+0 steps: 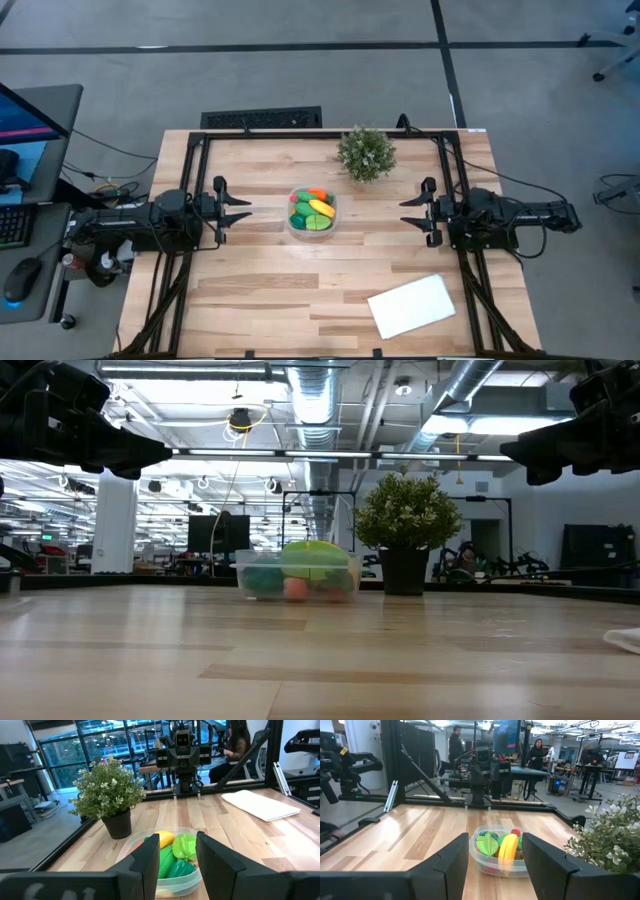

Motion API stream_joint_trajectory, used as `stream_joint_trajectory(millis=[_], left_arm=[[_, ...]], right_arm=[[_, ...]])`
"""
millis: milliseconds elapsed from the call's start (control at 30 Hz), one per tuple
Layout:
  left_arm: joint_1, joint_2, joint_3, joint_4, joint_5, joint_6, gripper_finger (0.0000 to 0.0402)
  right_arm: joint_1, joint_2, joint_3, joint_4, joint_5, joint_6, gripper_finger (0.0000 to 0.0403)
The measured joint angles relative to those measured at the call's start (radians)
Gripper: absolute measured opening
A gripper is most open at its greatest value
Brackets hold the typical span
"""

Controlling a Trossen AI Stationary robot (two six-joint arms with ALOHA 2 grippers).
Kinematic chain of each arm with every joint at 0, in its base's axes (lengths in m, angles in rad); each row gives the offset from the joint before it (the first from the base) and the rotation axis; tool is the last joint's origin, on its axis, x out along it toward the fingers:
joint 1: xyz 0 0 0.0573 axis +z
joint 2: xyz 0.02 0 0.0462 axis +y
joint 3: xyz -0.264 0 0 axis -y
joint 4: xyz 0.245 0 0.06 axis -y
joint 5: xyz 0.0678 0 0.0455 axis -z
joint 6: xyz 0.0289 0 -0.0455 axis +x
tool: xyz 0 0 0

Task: Pick and placing Produce into tupperware
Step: Return to Home Position

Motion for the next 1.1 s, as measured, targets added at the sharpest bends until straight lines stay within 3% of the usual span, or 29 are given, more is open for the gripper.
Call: stream_joint_trajectory(millis=[1100], left_arm=[[0.0,0.0,0.0,0.0,0.0,0.011,0.0118]], right_arm=[[0.0,0.0,0.0,-0.001,0.0,0.0,0.0175]])
